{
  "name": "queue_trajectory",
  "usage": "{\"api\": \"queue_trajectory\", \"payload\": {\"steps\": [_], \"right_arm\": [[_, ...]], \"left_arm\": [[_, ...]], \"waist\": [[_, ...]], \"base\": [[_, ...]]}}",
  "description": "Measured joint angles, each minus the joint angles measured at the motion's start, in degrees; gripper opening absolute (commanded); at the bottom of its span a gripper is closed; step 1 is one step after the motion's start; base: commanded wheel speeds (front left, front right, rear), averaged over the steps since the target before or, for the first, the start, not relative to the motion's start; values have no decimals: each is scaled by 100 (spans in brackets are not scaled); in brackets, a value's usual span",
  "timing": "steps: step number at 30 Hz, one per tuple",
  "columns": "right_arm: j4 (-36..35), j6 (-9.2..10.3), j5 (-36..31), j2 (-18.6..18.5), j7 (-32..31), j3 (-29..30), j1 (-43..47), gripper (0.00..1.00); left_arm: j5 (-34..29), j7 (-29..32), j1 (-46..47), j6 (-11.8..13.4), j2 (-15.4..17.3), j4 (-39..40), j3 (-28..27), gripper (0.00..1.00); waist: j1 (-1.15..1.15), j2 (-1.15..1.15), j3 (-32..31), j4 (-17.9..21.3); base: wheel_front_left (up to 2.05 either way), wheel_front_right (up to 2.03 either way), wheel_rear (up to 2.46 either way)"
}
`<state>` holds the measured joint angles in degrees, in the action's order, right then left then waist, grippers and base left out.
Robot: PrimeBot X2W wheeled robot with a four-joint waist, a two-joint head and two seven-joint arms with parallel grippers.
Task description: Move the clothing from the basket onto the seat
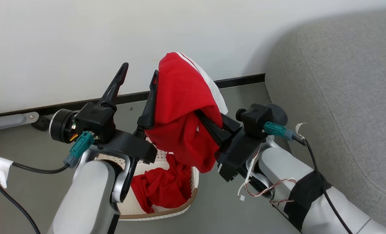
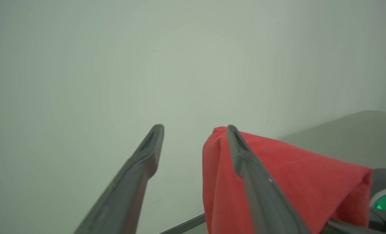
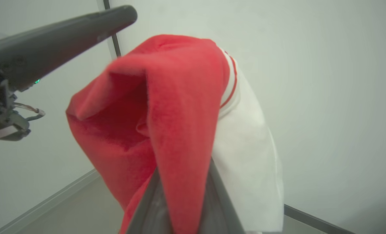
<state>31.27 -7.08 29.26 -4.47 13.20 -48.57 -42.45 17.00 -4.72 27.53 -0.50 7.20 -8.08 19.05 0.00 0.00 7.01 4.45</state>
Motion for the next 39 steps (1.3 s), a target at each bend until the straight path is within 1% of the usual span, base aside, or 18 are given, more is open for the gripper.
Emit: {"api": "queue_trajectory", "payload": {"steps": [18,19,37,39], "right_arm": [[-34,29,55,-7,52,141,113,0],[-34,29,55,-8,52,145,116,0],[-24,59,104,-33,59,307,341,0],[-26,59,105,-35,92,320,352,0]], "left_arm": [[5,-51,0,-11,0,-36,43,100],[5,-52,0,-58,-1,-53,48,100],[32,-153,-2,-113,-55,-264,181,100],[49,-178,-7,-156,-55,-302,183,100]], "waist": [[0,0,45,804],[0,0,47,853],[0,0,-33,1628],[0,0,-60,1745]], "base": [[0,0,0],[0,0,0],[0,0,0],[0,0,0]]}}
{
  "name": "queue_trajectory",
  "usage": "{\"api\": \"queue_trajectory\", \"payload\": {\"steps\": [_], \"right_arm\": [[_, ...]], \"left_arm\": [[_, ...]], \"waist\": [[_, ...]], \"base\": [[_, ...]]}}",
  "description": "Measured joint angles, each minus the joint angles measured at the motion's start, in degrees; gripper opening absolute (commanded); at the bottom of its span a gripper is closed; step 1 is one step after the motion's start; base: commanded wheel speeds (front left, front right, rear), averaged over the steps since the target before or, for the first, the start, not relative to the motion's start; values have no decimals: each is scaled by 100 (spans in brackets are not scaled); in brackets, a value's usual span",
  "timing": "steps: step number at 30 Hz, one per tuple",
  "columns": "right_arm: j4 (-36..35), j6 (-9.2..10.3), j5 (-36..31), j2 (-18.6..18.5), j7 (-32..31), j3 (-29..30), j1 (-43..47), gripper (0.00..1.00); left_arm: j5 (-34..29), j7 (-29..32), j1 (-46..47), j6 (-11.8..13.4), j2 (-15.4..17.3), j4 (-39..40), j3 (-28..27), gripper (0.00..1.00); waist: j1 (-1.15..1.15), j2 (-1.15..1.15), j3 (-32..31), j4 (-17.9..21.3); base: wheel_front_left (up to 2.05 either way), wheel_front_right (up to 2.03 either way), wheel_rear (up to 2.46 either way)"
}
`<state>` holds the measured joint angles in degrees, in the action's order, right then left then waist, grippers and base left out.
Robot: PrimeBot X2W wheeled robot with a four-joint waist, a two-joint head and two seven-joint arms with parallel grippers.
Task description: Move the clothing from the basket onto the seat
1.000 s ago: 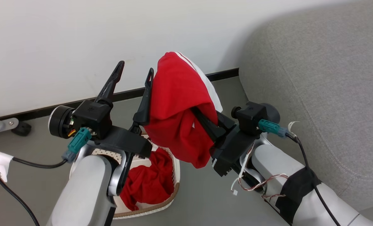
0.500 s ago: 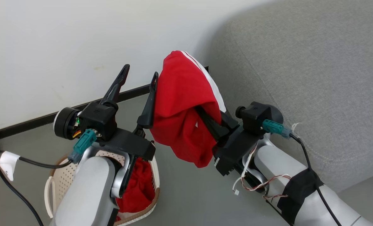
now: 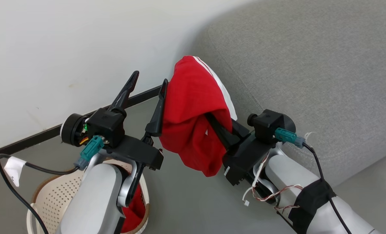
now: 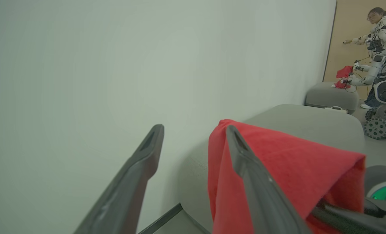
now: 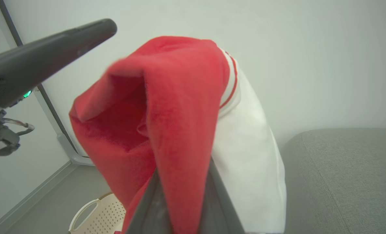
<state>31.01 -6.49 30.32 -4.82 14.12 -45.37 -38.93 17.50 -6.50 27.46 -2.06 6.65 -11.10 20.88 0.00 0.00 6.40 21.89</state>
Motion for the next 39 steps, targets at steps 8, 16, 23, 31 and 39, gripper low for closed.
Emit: {"api": "queue_trajectory", "payload": {"steps": [8,16,23,31,39], "right_arm": [[-13,49,1,-9,9,51,113,0],[-123,53,11,-75,10,119,215,0],[-232,108,11,-107,10,218,224,0],[-341,153,53,-193,11,365,230,0],[-405,222,53,-370,12,648,191,0]], "left_arm": [[1,-19,-107,-2,-35,-76,38,100],[0,-25,-111,0,-51,-64,81,100],[-1,-24,-105,0,-68,-69,151,100],[-2,-8,-83,-45,-79,-74,191,100],[-9,38,20,-46,-79,-89,221,100]], "waist": [[0,0,-66,291],[0,0,-70,555],[0,0,20,707],[0,0,177,766],[0,0,372,767]], "base": [[0,0,0],[0,0,0],[0,0,0],[0,0,0],[0,0,0]]}}
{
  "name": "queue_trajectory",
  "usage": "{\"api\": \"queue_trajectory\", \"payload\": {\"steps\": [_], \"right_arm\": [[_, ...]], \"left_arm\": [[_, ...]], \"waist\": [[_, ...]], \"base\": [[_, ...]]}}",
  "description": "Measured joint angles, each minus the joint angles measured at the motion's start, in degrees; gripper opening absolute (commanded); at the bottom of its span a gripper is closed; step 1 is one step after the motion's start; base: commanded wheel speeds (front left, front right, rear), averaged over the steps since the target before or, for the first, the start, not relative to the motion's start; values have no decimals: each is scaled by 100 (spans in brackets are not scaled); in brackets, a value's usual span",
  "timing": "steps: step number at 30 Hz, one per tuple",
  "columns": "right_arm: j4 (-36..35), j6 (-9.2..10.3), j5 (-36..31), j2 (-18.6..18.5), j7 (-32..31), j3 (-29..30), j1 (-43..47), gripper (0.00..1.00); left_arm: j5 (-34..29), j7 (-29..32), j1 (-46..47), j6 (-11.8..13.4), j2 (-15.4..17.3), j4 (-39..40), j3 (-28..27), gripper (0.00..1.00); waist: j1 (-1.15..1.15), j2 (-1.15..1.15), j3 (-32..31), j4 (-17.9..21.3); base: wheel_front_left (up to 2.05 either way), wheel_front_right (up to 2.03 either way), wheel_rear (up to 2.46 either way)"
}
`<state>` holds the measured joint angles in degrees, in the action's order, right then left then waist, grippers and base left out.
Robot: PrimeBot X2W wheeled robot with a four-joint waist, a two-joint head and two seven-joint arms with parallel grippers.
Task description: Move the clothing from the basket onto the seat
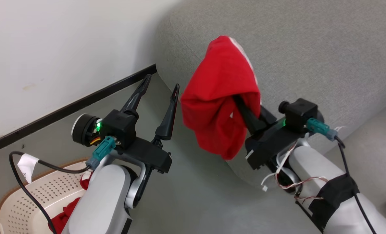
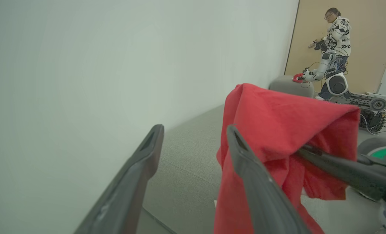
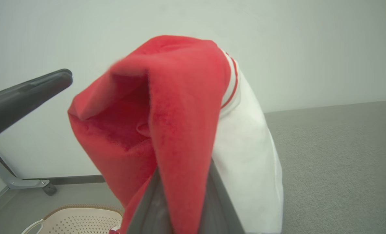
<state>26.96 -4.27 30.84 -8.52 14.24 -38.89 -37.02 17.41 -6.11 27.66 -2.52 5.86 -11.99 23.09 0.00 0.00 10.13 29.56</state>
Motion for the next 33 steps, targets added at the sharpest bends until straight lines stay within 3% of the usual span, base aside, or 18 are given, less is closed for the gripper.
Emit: {"api": "queue_trajectory", "payload": {"steps": [20,33], "right_arm": [[354,133,215,-658,3,1083,-673,0],[728,208,357,-786,3,1568,-1092,0]], "left_arm": [[-38,156,148,-54,94,-54,79,100],[-81,283,164,-57,258,44,64,100]], "waist": [[1,0,553,-237],[1,0,988,-210]], "base": [[0,0,0],[0,0,0]]}}
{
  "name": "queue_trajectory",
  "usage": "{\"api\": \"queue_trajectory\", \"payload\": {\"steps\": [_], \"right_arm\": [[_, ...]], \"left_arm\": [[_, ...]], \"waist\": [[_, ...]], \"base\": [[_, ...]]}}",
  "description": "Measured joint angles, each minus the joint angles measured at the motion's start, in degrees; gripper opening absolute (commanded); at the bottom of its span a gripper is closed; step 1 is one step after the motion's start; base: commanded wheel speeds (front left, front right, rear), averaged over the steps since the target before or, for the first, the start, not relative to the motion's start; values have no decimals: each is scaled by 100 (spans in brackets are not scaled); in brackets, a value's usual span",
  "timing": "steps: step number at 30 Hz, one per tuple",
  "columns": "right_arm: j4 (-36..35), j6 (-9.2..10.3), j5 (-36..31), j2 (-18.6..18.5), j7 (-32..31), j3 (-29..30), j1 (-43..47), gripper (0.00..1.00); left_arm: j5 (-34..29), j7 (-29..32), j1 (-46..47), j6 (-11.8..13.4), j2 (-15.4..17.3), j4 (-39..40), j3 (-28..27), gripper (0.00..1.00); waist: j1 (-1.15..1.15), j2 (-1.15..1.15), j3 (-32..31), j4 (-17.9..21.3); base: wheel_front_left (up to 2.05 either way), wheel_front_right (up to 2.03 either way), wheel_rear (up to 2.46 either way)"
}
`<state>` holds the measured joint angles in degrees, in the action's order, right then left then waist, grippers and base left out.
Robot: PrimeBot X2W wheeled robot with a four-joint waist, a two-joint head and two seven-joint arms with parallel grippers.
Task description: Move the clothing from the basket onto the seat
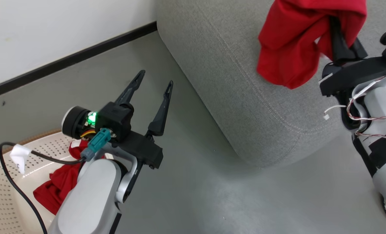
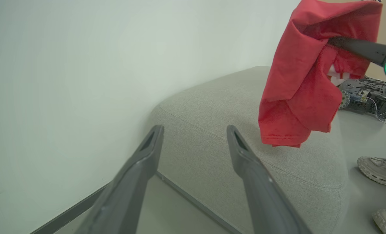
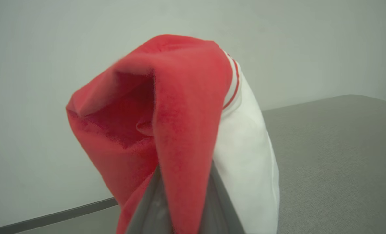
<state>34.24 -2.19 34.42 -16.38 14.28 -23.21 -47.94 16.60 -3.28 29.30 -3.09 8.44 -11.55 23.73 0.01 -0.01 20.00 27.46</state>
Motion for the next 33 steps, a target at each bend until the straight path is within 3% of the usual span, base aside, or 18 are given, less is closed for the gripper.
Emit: {"api": "queue_trajectory", "payload": {"steps": [17,28,33], "right_arm": [[372,-9,-16,-556,0,517,-448,0],[770,26,2,-1038,1,1071,-937,0],[900,125,18,-1062,1,1221,-986,0]], "left_arm": [[-57,229,271,-87,102,53,116,100],[-103,375,372,-148,245,-11,194,100],[-215,382,375,-152,303,0,215,100]], "waist": [[0,0,716,132],[0,0,1164,-44],[0,0,1345,-146]], "base": [[0,0,0],[0,0,0],[0,0,0]]}}
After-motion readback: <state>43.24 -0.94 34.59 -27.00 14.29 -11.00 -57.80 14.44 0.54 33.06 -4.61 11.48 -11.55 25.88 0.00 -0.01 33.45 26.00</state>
